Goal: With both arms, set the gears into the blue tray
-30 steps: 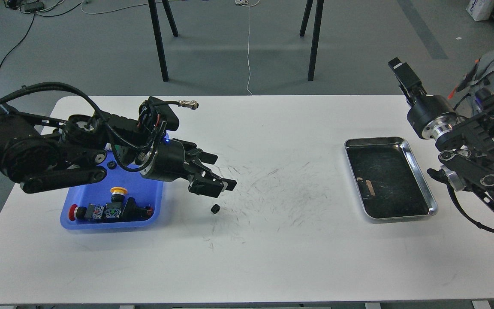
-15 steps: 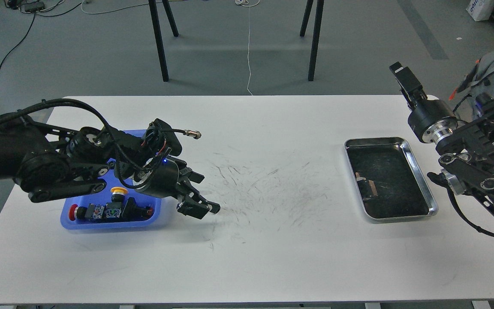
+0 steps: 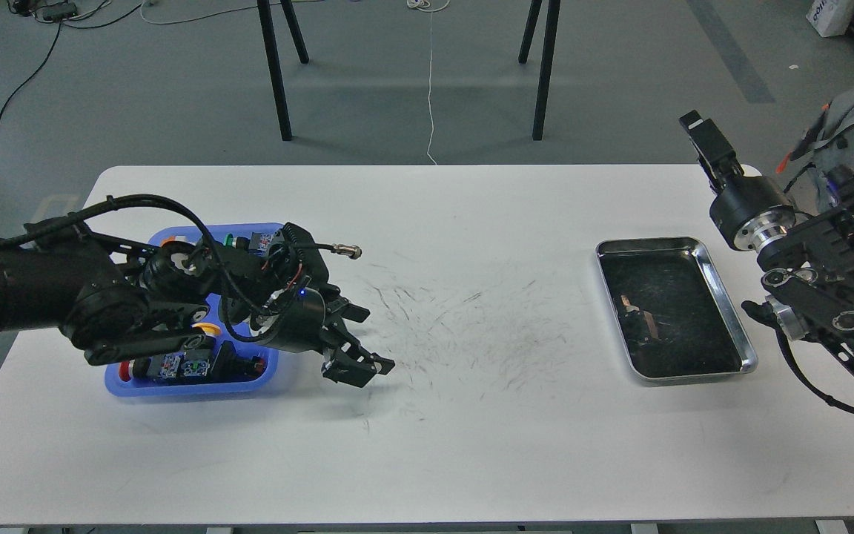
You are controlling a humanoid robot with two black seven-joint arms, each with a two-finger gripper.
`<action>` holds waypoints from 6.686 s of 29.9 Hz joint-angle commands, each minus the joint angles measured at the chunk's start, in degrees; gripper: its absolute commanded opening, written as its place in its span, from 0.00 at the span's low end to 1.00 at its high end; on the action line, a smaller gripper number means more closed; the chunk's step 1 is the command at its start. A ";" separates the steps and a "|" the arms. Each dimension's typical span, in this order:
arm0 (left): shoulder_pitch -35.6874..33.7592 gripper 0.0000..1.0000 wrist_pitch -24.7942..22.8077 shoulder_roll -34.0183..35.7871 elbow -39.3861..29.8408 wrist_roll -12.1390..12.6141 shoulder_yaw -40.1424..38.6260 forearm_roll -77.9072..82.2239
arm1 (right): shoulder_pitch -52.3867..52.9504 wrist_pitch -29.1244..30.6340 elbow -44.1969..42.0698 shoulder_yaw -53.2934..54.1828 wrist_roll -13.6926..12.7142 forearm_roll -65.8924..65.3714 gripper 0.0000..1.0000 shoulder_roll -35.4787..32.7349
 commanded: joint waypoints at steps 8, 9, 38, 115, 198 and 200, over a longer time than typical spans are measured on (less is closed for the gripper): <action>1.18 1.00 1.89 -0.20 1.08 0.00 1.81 1.15 | -0.57 0.00 -0.15 0.27 0.04 0.00 0.93 0.00; 1.44 1.00 2.06 -0.20 1.43 0.00 1.91 1.24 | -0.57 0.00 -0.15 0.35 0.04 0.00 0.93 0.00; 4.87 0.89 11.29 -3.72 6.27 0.00 4.89 3.44 | -4.44 1.14 -0.15 5.98 0.04 2.20 0.94 0.00; 5.13 0.10 11.38 3.57 5.83 0.00 -5.20 4.58 | -4.43 0.88 -0.15 3.61 0.13 1.85 0.94 0.27; 19.28 0.76 -0.56 18.52 11.98 0.00 -17.87 -51.29 | -8.74 3.51 3.01 16.53 3.43 10.29 0.97 4.39; 19.20 0.81 -2.15 18.60 12.25 0.00 -18.83 -56.65 | -8.74 3.34 3.01 16.53 3.43 10.29 0.97 4.66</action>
